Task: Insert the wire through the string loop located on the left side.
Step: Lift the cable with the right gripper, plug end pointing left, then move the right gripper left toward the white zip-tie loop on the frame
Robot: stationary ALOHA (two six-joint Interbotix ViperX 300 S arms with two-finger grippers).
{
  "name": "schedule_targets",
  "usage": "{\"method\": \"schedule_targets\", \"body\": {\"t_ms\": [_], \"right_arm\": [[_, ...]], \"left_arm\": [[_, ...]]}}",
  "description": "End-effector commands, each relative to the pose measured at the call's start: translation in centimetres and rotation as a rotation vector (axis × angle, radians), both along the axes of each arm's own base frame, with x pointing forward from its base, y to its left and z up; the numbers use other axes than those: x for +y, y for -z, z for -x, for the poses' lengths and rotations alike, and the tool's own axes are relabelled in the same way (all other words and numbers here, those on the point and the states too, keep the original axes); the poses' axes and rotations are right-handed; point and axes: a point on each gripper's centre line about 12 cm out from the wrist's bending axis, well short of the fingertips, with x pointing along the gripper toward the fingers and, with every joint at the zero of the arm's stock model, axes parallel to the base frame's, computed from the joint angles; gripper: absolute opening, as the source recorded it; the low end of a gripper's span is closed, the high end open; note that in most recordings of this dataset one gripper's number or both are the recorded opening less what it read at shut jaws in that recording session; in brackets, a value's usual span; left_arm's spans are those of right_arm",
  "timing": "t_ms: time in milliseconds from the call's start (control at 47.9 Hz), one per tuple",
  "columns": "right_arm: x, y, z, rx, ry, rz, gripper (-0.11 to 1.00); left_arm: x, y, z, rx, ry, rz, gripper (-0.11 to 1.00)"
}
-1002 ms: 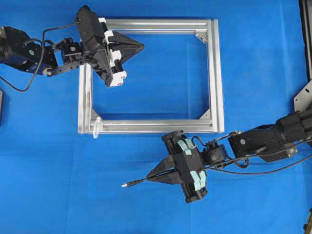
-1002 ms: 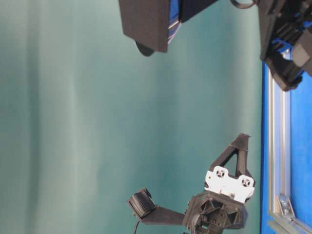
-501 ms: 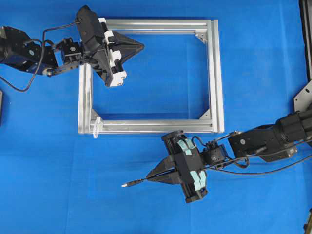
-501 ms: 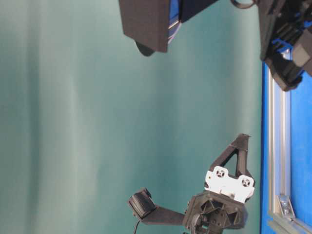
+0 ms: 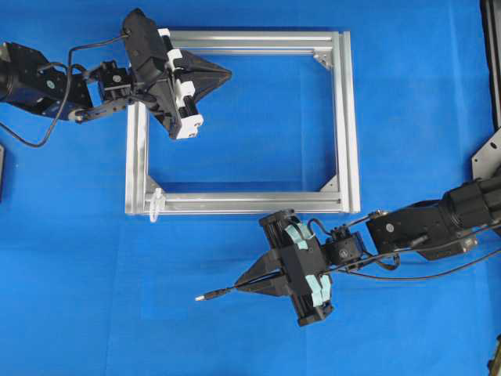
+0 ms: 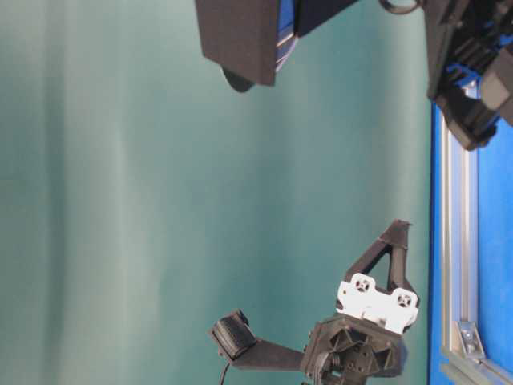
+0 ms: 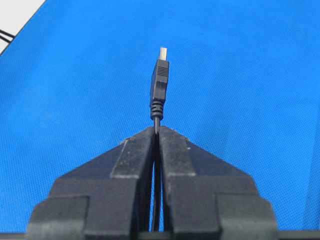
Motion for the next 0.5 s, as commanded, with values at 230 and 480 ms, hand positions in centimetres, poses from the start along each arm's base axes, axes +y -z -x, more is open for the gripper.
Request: {"method": "schedule_targets", "body": {"t_ms": [230,480], "right_arm": [[-2.4,-2.3,-0.5,-0.060,0.055,-0.009,0.00],[-6.1,-2.6,-1.1,-0.069,0.141,0.002,0.00]], "left_arm": [[0.1,-1.4,-0.2,-0.039,0.002,-0.014,0.00],[0.1,-1.4,-0.2,-0.040,0.000,-0.012,0.00]]}}
